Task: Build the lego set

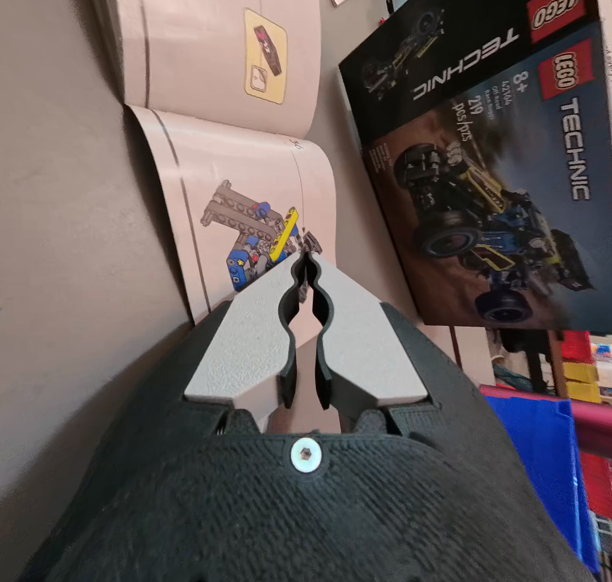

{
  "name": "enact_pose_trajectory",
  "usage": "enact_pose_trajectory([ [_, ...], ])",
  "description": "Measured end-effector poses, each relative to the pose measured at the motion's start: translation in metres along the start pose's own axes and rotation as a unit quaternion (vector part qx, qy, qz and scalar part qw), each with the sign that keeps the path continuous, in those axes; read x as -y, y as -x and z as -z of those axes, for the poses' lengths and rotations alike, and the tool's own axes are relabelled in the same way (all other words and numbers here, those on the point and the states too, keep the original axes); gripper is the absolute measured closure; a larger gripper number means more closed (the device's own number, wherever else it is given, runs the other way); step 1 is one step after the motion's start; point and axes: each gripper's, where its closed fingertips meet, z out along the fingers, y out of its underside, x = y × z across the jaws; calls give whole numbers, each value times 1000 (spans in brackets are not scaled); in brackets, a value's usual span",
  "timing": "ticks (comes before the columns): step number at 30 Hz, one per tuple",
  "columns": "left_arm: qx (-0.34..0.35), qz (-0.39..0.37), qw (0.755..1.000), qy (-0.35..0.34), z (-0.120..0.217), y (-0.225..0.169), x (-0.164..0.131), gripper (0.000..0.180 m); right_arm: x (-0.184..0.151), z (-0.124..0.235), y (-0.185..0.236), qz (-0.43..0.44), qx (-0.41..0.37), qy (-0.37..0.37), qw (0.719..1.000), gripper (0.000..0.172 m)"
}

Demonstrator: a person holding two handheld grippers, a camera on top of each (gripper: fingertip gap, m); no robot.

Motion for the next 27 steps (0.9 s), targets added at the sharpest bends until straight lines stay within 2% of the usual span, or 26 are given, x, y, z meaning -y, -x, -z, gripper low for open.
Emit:
enact_pose_trajectory([
  [11, 9, -3, 1000, -16, 2, 2, 4, 180, -7, -1, 2, -24, 20, -8, 999, 172],
  [13, 10, -4, 1000, -16, 2, 2, 4, 180, -11, 5, -12, -31, -10, -13, 999, 172],
  [16, 9, -5, 1000, -16, 2, 2, 4, 180, -8, 26, -35, -86, -33, -70, 993, 172],
  [20, 12, -5, 1000, -15, 1, 2, 3, 180, -37, 38, -66, -83, -126, -26, 988, 172],
  [22, 13, -5, 1000, -14, 1, 3, 3, 180, -40, 38, -74, -88, -164, -18, 982, 172],
  [27, 16, -7, 1000, -16, 1, 4, 4, 180, -28, 36, -83, -141, -196, -93, 966, 172],
])
